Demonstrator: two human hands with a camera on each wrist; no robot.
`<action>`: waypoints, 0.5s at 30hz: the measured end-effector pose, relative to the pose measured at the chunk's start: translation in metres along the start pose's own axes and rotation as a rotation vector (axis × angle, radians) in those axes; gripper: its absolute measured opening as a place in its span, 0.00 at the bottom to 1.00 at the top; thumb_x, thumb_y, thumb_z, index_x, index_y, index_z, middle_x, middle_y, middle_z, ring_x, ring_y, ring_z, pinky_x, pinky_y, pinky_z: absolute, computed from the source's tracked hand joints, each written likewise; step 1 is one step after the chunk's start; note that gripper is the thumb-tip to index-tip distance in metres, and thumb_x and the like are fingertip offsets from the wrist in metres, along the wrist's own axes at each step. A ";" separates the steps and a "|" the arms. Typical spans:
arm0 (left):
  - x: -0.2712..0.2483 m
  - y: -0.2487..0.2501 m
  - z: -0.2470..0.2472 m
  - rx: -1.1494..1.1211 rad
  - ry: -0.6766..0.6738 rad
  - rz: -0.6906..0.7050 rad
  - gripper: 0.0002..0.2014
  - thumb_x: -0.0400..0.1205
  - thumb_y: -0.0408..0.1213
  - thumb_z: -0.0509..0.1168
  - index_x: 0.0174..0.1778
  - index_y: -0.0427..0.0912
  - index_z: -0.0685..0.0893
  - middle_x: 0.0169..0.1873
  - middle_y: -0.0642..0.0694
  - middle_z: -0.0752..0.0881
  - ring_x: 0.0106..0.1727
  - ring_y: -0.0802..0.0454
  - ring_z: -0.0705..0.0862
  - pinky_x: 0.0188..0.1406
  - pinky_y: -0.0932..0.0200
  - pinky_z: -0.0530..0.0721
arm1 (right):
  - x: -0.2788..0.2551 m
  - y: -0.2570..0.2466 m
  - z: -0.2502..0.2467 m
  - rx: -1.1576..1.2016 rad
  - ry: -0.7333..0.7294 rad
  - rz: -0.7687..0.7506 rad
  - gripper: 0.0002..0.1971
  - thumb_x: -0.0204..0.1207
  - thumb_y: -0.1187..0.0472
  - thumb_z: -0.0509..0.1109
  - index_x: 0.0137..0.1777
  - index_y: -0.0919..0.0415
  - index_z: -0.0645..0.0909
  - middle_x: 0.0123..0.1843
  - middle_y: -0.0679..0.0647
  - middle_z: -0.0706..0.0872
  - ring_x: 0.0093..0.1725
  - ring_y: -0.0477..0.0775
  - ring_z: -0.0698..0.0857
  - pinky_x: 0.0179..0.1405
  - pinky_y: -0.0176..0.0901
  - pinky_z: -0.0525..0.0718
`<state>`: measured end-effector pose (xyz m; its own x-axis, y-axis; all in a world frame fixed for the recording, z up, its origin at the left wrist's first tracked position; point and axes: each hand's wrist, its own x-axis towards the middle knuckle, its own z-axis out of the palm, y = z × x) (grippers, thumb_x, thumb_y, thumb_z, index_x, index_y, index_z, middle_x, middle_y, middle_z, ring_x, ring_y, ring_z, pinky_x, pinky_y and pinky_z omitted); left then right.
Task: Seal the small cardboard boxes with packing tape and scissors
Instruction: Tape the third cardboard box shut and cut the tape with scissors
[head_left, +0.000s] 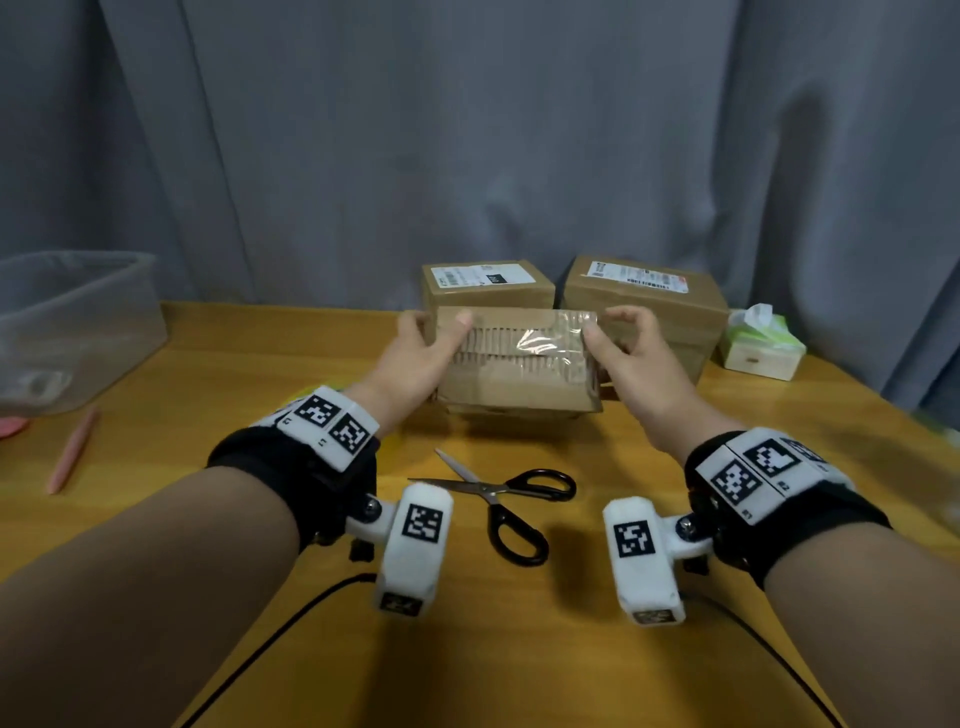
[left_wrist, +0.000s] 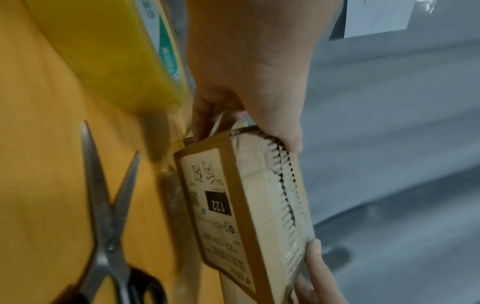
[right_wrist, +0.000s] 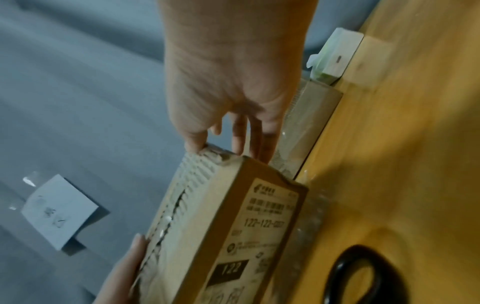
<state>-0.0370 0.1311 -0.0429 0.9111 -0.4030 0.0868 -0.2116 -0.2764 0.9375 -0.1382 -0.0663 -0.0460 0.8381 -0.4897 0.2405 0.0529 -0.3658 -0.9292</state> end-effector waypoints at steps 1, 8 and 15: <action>0.002 0.003 -0.001 -0.010 0.013 -0.009 0.33 0.81 0.62 0.56 0.76 0.46 0.61 0.62 0.46 0.80 0.56 0.49 0.82 0.46 0.57 0.81 | 0.003 -0.004 0.002 -0.021 0.029 -0.006 0.14 0.82 0.50 0.65 0.65 0.47 0.68 0.58 0.53 0.84 0.53 0.52 0.85 0.48 0.46 0.85; 0.003 -0.002 0.010 -0.213 -0.131 -0.121 0.20 0.87 0.51 0.53 0.73 0.47 0.73 0.64 0.46 0.81 0.61 0.47 0.82 0.53 0.51 0.87 | 0.010 -0.009 0.010 -0.271 -0.021 0.026 0.21 0.87 0.56 0.57 0.79 0.50 0.66 0.73 0.52 0.76 0.70 0.56 0.76 0.63 0.47 0.77; 0.004 0.002 -0.006 -0.020 -0.031 -0.205 0.24 0.87 0.51 0.55 0.64 0.32 0.77 0.45 0.35 0.85 0.39 0.42 0.87 0.32 0.56 0.89 | 0.011 -0.019 0.023 -0.480 -0.060 0.095 0.22 0.86 0.50 0.56 0.77 0.54 0.72 0.71 0.54 0.79 0.65 0.58 0.79 0.63 0.56 0.81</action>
<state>-0.0314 0.1337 -0.0390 0.9230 -0.3667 -0.1165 -0.0157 -0.3383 0.9409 -0.1179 -0.0464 -0.0322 0.8574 -0.4978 0.1311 -0.2703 -0.6520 -0.7084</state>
